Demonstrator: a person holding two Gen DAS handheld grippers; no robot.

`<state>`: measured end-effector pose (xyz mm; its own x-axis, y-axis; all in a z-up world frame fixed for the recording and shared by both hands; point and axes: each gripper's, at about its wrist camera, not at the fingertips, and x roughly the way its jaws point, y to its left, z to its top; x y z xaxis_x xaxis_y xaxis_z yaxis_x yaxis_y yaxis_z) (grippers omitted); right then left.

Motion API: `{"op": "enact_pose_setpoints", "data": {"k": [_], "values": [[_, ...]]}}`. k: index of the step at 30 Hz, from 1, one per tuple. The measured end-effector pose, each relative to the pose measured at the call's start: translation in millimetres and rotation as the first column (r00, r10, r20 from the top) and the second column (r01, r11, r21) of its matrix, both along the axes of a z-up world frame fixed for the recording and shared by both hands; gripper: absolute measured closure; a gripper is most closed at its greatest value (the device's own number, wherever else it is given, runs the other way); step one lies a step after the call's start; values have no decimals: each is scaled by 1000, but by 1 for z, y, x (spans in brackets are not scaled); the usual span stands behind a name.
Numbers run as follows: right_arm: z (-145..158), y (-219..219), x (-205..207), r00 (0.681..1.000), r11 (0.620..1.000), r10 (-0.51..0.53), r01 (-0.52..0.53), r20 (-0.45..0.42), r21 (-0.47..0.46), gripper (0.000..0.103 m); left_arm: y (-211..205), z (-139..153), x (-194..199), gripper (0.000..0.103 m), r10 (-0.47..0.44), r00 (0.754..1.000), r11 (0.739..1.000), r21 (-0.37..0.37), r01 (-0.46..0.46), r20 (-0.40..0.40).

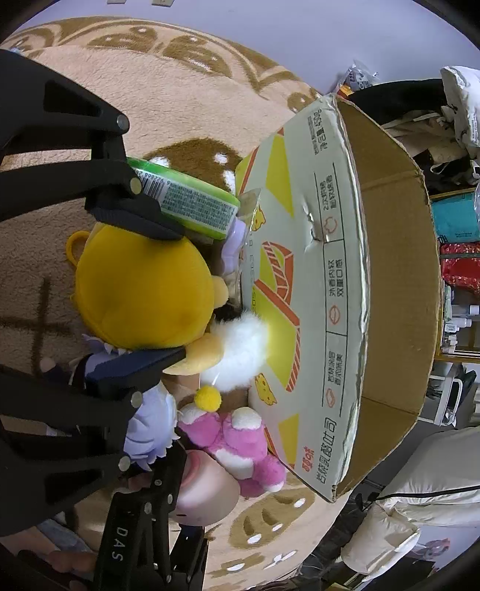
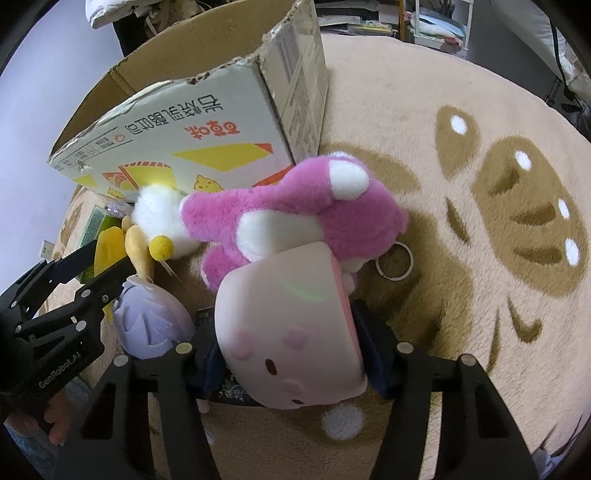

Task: Organize soft objects
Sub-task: 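Close the right gripper on the pink cube plush while the left gripper closes on the yellow plush, then lift the yellow plush with the left gripper while the right gripper lifts the pink cube plush over the box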

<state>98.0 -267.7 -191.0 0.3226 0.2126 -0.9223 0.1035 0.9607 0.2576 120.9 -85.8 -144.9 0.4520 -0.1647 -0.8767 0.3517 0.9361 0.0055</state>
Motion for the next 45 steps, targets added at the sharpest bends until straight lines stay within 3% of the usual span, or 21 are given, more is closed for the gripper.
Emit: {"op": "enact_pose_setpoints", "data": {"k": [11, 24, 34, 45], "values": [[12, 5, -2, 999, 999, 23, -22, 31, -30, 55, 6, 10, -5, 51, 54, 997, 998, 12, -55, 51], [55, -4, -21, 984, 1000, 13, -15, 179, 10, 55, 18, 55, -30, 51, 115, 972, 993, -52, -106, 204], [98, -4, -38, 925, 1000, 17, -17, 381, -3, 55, 38, 95, -52, 51, 171, 932, 984, -100, -146, 320], [120, 5, -50, 867, 1000, 3, 4, 498, -13, 55, 41, 122, -64, 51, 156, 881, 988, -76, -136, 446]]}}
